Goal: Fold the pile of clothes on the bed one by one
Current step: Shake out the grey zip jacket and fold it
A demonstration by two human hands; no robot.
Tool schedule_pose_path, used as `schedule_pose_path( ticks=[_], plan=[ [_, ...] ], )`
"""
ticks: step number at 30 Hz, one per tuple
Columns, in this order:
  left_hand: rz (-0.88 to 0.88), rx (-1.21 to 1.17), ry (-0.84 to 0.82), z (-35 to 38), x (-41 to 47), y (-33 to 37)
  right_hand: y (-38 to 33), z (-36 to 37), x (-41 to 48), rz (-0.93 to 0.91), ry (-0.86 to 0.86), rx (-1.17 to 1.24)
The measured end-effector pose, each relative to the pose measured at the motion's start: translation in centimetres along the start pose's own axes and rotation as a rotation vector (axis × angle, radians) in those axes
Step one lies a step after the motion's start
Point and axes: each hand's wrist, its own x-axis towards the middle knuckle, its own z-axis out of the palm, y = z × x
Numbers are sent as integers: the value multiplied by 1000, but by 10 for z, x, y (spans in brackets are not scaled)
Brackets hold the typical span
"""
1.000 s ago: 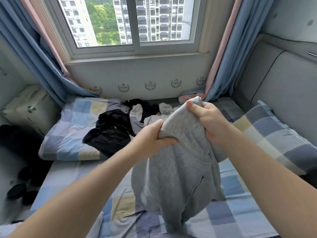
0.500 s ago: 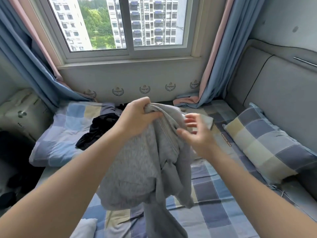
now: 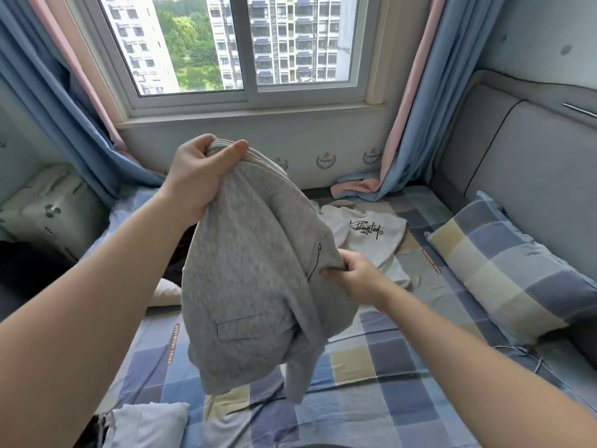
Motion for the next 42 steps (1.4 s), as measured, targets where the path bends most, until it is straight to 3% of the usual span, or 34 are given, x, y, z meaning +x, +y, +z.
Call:
schedule_pose_path(
  ticks=[3, 6, 8, 10, 12, 16, 21, 24, 28, 30, 33, 36, 42],
  plan=[
    [-18, 517, 100, -25, 6, -25, -35, -26, -11, -80, -17, -36],
    [25, 763, -102, -18, -16, -43, -67, -47, -13, -220, -2, -100],
    [107, 705, -429, 6, -34, -51, -85, -50, -10, -317, -31, -192],
    [20, 564, -671, 34, -52, -61, -98, -45, -9, -376, -107, -324],
    [-18, 435, -670, 53, -62, -77, -95, -39, -9, -377, -167, -408],
    [-39, 204, -570, 60, -72, -100, -69, -49, -17, -299, -89, -361],
    [11, 109, -493, 67, -69, -91, -20, -61, -36, 193, -265, -672],
    [0, 240, -443, 65, -64, -98, -3, -61, -37, 238, -228, -546],
    [-54, 586, -190, 53, -63, -108, -26, -58, -41, 190, -180, -347],
    [-27, 625, -275, 55, -69, -100, -36, -54, -40, 189, -96, -215],
    [-77, 474, -479, 73, -90, -80, -49, -41, -37, 210, 25, 68],
    [-118, 340, -475, 87, -113, -76, -60, -27, -30, 247, 173, 320],
    [-72, 426, -457, 84, -131, -76, -79, -22, -22, 277, 297, 622]
  ],
)
